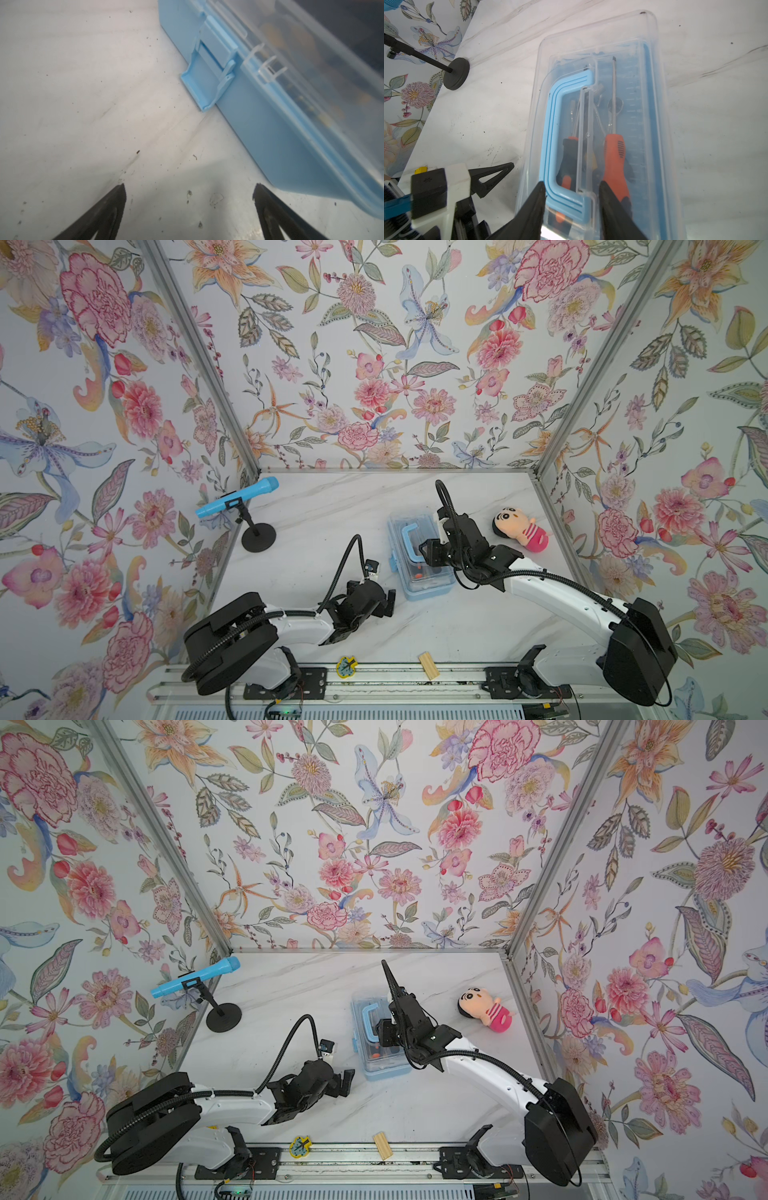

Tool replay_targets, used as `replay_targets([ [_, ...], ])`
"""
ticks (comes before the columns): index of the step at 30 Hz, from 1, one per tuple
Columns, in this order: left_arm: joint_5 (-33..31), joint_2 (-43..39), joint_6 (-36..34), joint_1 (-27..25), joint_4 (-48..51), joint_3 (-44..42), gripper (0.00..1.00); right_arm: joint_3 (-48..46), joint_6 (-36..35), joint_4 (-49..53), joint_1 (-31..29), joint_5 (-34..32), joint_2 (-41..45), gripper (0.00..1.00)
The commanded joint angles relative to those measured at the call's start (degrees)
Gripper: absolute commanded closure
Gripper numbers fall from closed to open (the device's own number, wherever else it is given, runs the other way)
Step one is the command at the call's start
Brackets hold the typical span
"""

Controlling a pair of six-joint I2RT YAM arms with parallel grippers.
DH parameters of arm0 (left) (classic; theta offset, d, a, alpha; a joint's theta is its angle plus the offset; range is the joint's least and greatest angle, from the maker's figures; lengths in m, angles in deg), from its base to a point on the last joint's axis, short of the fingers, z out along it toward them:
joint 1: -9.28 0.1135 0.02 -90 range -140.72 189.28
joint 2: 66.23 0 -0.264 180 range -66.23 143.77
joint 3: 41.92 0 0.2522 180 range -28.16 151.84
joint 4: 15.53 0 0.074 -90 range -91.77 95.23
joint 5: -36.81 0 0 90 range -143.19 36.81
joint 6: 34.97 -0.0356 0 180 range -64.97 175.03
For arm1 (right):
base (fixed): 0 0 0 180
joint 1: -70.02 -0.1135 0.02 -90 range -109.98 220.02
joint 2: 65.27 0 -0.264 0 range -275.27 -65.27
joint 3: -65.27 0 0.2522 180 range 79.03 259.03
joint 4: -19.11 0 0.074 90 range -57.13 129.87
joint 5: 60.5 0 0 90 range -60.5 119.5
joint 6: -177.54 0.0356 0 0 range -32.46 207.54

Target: Pack the tool kit

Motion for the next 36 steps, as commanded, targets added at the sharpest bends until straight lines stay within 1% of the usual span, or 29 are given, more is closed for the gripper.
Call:
replay_targets([
  [1, -5.6, 3.7, -2.3, -1.4, -6.0, 1.2, 0.01, -0.6, -0.9, -1.2, 0.6, 1.0, 0.0, 0.56],
  [3, -7.2, 5.6, -3.4, -1.7, -8.3, 1.7, 0.01, -0.5, -1.1, -1.4, 1.0, 1.0, -0.2, 0.57],
  [7, -10.1, 10.9, -5.6, -2.4, -9.7, 3.9, 0.02, -0.7, -1.0, -1.8, 1.6, 1.2, -0.4, 0.57],
  [11, -14.2, 15.1, -7.7, -3.6, -17.6, 2.8, 0.03, -0.9, -1.0, -2.2, 2.2, 1.5, -0.5, 0.58],
  [14, -16.8, 18.6, -8.5, -4.2, -19.2, 3.6, 0.03, -0.8, -1.0, -2.2, 2.7, 1.8, -0.5, 0.58],
  [20, -17.3, 24.5, -10.8, -4.0, -26.8, 4.2, 0.03, -0.3, -1.0, -2.2, 3.1, 1.8, -1.1, 0.59],
  [25, -15.9, 26.8, -11.9, -3.2, -30.5, 5.0, 0.03, -0.1, -0.4, -2.0, 3.1, 1.6, -1.0, 0.6],
  [32, -15.7, 28.4, -13.0, -1.2, -32.5, 6.1, 0.03, 0.0, -0.4, -1.9, 3.1, 1.3, -1.3, 0.61],
  [36, -15.5, 29.5, -13.7, 0.0, -31.6, 8.0, 0.03, 0.0, -0.2, -1.9, 3.1, 1.2, -1.4, 0.61],
])
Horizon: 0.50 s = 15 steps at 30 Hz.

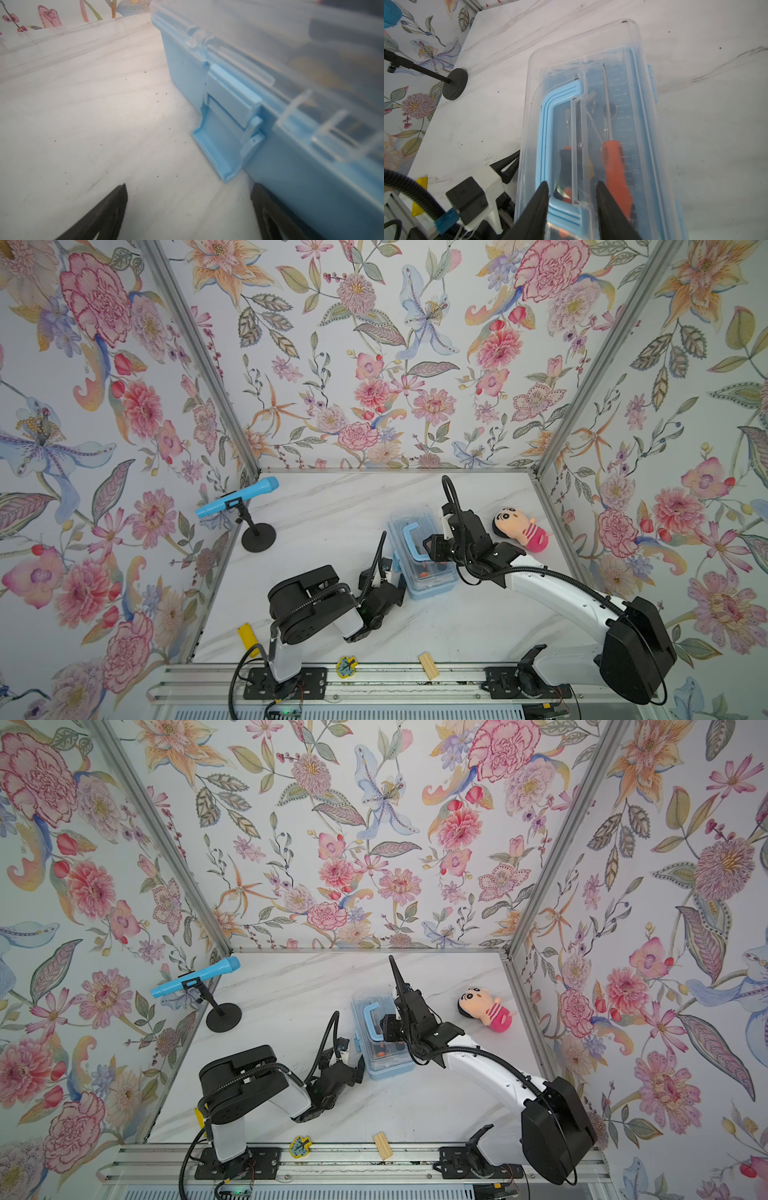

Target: Pack the tool kit

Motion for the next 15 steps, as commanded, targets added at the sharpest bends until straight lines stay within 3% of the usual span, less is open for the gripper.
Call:
replay_targets([
  [1, 1.8, 1.8, -2.1, 0.8, 0.1, 2.5, 0.03, 0.1, 0.1, -0.1, 0.3, -0.3, -0.7, 0.61],
  [15, 0.2, 0.2, -3.5, 4.1, -1.4, 1.2, 0.04, 0.1, 0.7, -0.5, 0.0, 0.1, -0.8, 0.62],
])
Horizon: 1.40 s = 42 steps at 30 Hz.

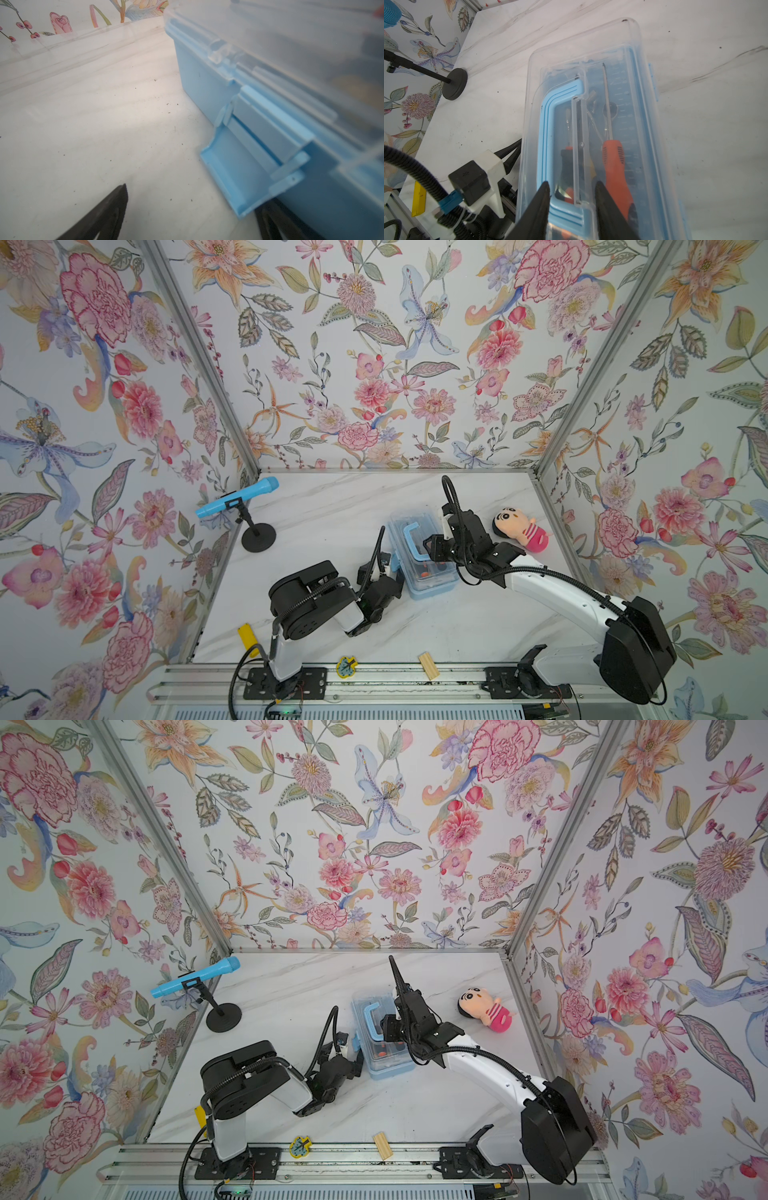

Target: Pack the tool kit

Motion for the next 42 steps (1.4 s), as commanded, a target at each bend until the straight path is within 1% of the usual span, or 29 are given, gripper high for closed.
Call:
replay_targets([
  [1, 0.1, -0.6, -1.3, 1.2, -1.3, 0.0, 0.04, 0.0, 0.7, -0.4, -0.1, 0.1, -0.9, 0.62],
  [5, -0.4, -1.4, -1.5, 1.2, -0.7, 0.3, 0.04, 0.3, 0.7, -0.4, -0.4, 0.0, -0.6, 0.63],
  [24, -1.2, -10.3, -0.6, 1.2, 2.8, -2.9, 0.05, 0.1, 0.8, -0.4, -1.4, -0.1, -0.2, 0.63],
  [33, -1.4, -12.8, -1.0, 1.2, 4.1, -3.0, 0.05, 0.1, 0.8, -0.3, -1.6, -0.4, -0.1, 0.64],
  [42, -0.7, -15.3, 0.9, 1.2, 6.7, -2.4, 0.06, 0.1, 0.8, -0.4, -1.7, 0.0, -0.2, 0.64],
])
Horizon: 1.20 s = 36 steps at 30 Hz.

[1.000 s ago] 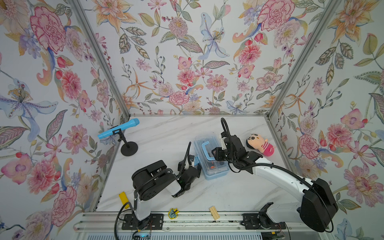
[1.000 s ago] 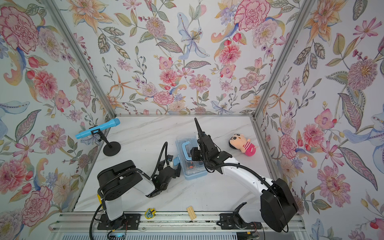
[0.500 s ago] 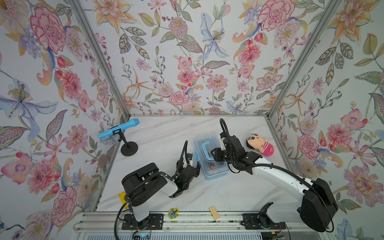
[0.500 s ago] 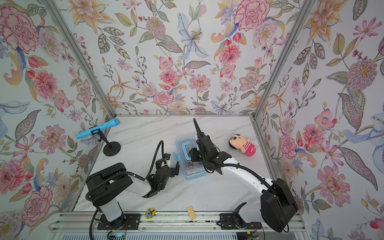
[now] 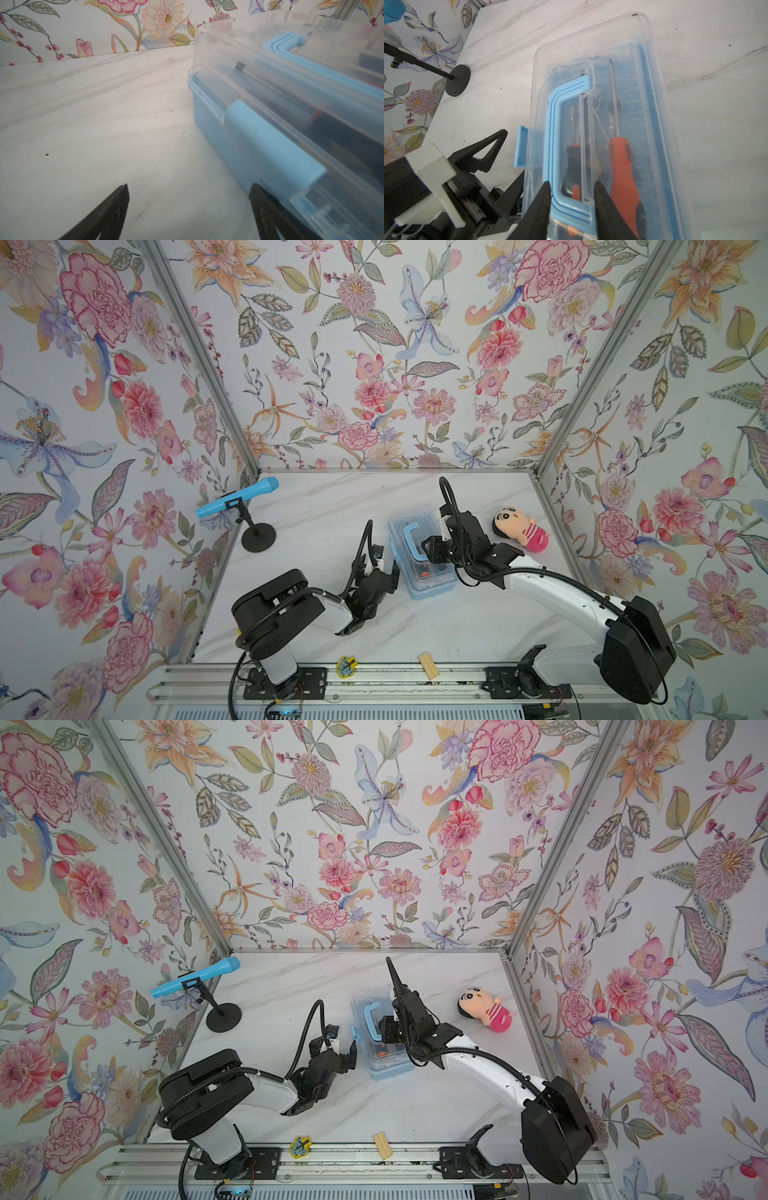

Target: Pack the tool kit

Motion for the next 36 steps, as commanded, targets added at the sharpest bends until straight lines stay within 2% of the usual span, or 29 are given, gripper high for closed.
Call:
replay_targets([
  [1, 0.1, -2.2, 1.7, 0.5, 1.5, 0.3, 0.06, 0.0, 0.6, -0.3, -0.4, 0.0, -0.2, 0.64],
  [14, 5.9, -5.6, 8.5, 0.5, 6.1, 1.8, 0.15, -1.3, 1.0, -0.6, -0.8, 1.7, -0.3, 0.65],
  [27, 6.2, -7.1, 10.4, 0.9, 9.2, 3.2, 0.18, -2.7, 1.7, -1.5, -1.0, 2.7, 0.1, 0.65],
  [36, 6.4, -11.2, 11.2, 1.2, 9.9, 3.0, 0.18, -2.8, 1.8, -1.8, -1.1, 2.9, -0.1, 0.66],
])
